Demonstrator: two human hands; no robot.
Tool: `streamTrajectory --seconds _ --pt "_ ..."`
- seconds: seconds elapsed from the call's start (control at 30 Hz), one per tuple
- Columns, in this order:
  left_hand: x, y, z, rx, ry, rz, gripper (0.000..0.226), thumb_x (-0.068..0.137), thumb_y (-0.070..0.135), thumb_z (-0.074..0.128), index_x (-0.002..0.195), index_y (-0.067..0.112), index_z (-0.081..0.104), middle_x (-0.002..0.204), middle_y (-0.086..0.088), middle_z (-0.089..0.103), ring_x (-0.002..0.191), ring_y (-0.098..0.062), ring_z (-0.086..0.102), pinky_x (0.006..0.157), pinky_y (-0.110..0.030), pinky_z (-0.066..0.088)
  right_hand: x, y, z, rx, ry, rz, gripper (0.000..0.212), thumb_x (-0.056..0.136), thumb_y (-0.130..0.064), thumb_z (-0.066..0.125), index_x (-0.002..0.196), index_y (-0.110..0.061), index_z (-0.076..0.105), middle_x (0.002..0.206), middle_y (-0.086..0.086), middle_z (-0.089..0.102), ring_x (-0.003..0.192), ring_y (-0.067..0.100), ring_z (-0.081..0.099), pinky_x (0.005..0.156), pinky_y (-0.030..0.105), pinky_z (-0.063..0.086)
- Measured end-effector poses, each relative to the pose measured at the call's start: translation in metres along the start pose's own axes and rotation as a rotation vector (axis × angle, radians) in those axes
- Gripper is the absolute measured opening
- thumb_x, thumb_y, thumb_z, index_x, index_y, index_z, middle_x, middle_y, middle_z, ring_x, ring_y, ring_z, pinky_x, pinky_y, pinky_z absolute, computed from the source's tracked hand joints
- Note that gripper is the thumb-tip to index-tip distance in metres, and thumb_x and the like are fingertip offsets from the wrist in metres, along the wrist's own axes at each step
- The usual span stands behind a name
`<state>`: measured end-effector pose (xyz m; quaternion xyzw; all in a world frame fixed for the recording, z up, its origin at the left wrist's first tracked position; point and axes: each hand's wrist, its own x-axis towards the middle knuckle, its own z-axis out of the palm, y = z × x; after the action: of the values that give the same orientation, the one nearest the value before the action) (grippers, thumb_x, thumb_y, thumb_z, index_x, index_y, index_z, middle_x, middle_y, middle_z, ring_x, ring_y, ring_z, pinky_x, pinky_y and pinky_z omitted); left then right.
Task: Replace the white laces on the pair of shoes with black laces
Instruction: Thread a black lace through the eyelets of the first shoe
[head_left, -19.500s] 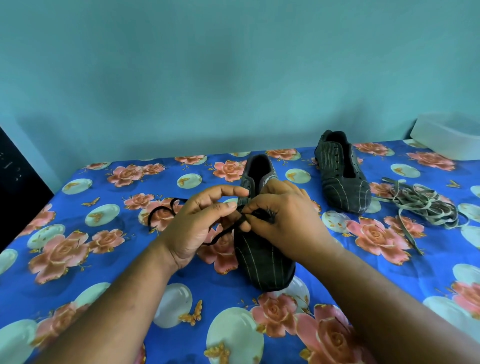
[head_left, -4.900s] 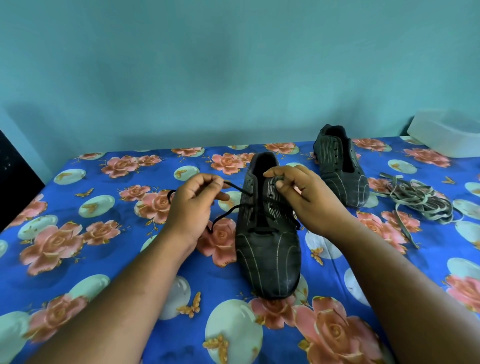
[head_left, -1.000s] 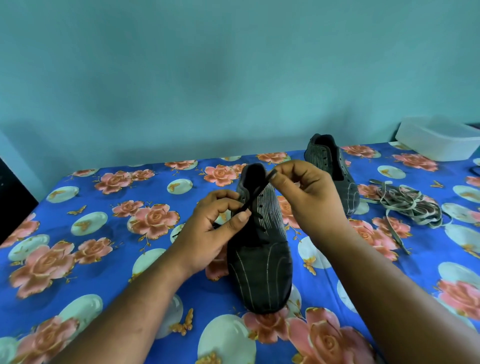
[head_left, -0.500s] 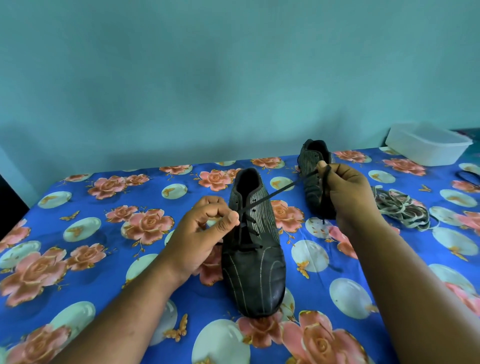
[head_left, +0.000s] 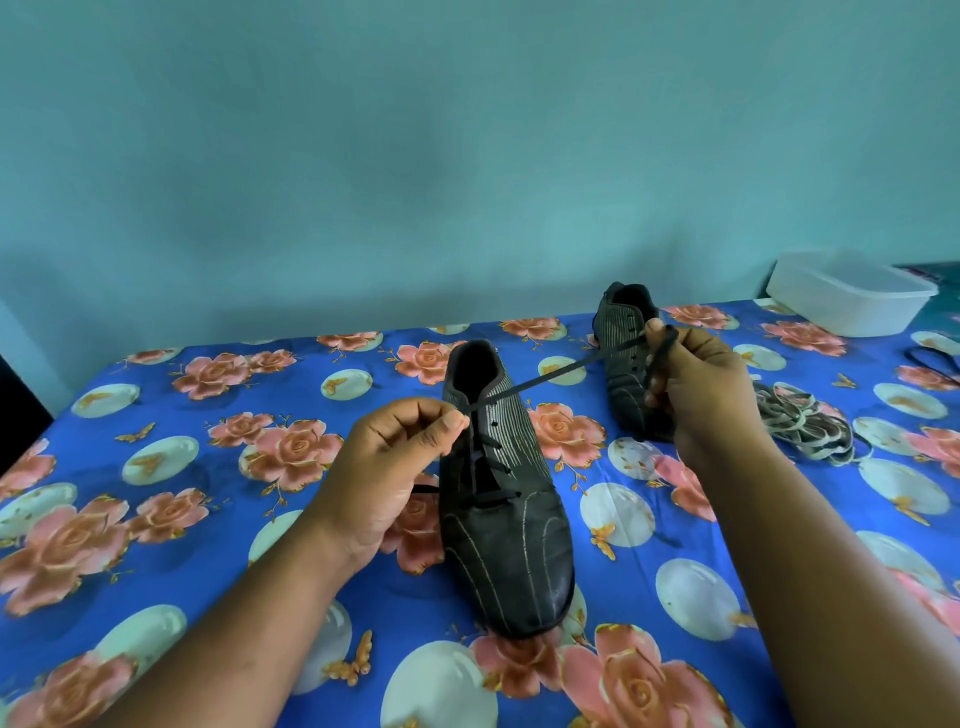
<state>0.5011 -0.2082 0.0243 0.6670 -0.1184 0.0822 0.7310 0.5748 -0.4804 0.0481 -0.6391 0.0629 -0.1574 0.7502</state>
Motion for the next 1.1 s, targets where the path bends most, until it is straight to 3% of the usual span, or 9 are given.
streamTrajectory --seconds 0.2,0.37,0.53,0.63,0.7,0.83,0.9,1.0,1.1 --pt "0.000 -0.002 -0.001 -0.007 0.047 0.023 0.014 0.091 0.001 0.065 0.081 0.007 0.071 0.076 0.007 0.072 0.071 -0.001 0.062 0.068 -0.011 0.048 0.004 0.001 -0.003 0.004 0.031 -0.004 0.036 0.094 -0.040 0.070 0.068 -0.021 0.056 0.059 0.002 0.046 0.048 0.016 0.037 0.051 0.029 0.038" --pt "0.006 -0.011 -0.015 0.045 0.025 0.043 0.008 0.068 0.026 0.063 0.068 0.020 0.069 0.088 0.004 0.069 0.078 -0.004 0.057 0.069 -0.013 0.044 0.008 0.000 -0.012 0.047 0.110 -0.003 0.033 0.097 -0.035 0.068 0.070 -0.021 0.057 0.064 -0.003 0.052 0.049 0.011 0.039 0.048 0.026 0.040" --pt "0.008 -0.014 -0.017 0.158 0.065 0.051 0.011 0.078 0.021 0.061 0.068 0.022 0.067 0.085 0.005 0.069 0.082 -0.005 0.060 0.076 -0.014 0.045 0.010 0.001 -0.014 0.075 0.124 0.001 0.023 0.098 -0.029 0.066 0.078 -0.020 0.058 0.065 -0.006 0.055 0.052 0.011 0.040 0.047 0.025 0.039" --pt "0.009 -0.017 -0.021 0.265 0.077 0.060 0.026 0.080 0.047 0.065 0.081 0.021 0.068 0.083 0.004 0.066 0.083 -0.011 0.059 0.081 -0.034 0.047 0.004 -0.002 -0.003 0.083 0.009 0.001 0.020 0.097 -0.021 0.066 0.079 -0.020 0.058 0.068 -0.003 0.057 0.052 0.011 0.042 0.050 0.028 0.039" --pt "0.008 -0.017 -0.020 0.308 0.122 0.089 0.034 0.082 0.056 0.063 0.087 0.023 0.068 0.082 0.010 0.064 0.081 -0.011 0.057 0.076 -0.036 0.046 -0.006 -0.007 0.009 0.080 -0.112 -0.015 0.018 0.098 -0.017 0.064 0.080 -0.020 0.060 0.070 -0.002 0.061 0.054 0.013 0.043 0.051 0.029 0.039" --pt "0.006 -0.014 -0.011 0.519 0.162 0.270 0.035 0.089 0.055 0.059 0.113 0.030 0.066 0.106 0.019 0.064 0.103 -0.010 0.059 0.086 -0.016 0.042 -0.033 -0.012 0.031 0.049 -0.428 -0.013 0.021 0.096 -0.009 0.064 0.079 -0.021 0.064 0.075 0.006 0.067 0.057 0.020 0.043 0.055 0.034 0.031" --pt "0.004 -0.013 -0.006 0.609 0.112 0.381 0.039 0.094 0.048 0.057 0.126 0.027 0.063 0.119 0.019 0.063 0.114 -0.013 0.058 0.097 -0.020 0.041 -0.047 -0.010 0.040 0.037 -0.611 0.018 0.016 0.092 -0.008 0.067 0.081 -0.020 0.064 0.078 0.012 0.069 0.058 0.021 0.040 0.055 0.038 0.024" --pt "0.000 -0.010 0.004 0.666 0.032 0.506 0.043 0.101 0.048 0.052 0.136 0.024 0.059 0.132 0.014 0.061 0.126 -0.009 0.054 0.106 -0.027 0.039 -0.063 -0.008 0.052 -0.035 -0.768 -0.049 0.008 0.094 -0.005 0.068 0.094 -0.009 0.060 0.077 0.012 0.070 0.055 0.016 0.047 0.051 0.023 0.037" --pt "-0.003 -0.009 0.009 0.670 0.033 0.559 0.042 0.103 0.048 0.049 0.131 0.020 0.065 0.118 0.013 0.066 0.116 -0.008 0.058 0.101 -0.038 0.046 -0.072 -0.006 0.060 -0.037 -0.780 -0.104 0.009 0.093 -0.002 0.067 0.098 0.002 0.061 0.069 0.005 0.066 0.056 0.008 0.054 0.053 0.022 0.040"
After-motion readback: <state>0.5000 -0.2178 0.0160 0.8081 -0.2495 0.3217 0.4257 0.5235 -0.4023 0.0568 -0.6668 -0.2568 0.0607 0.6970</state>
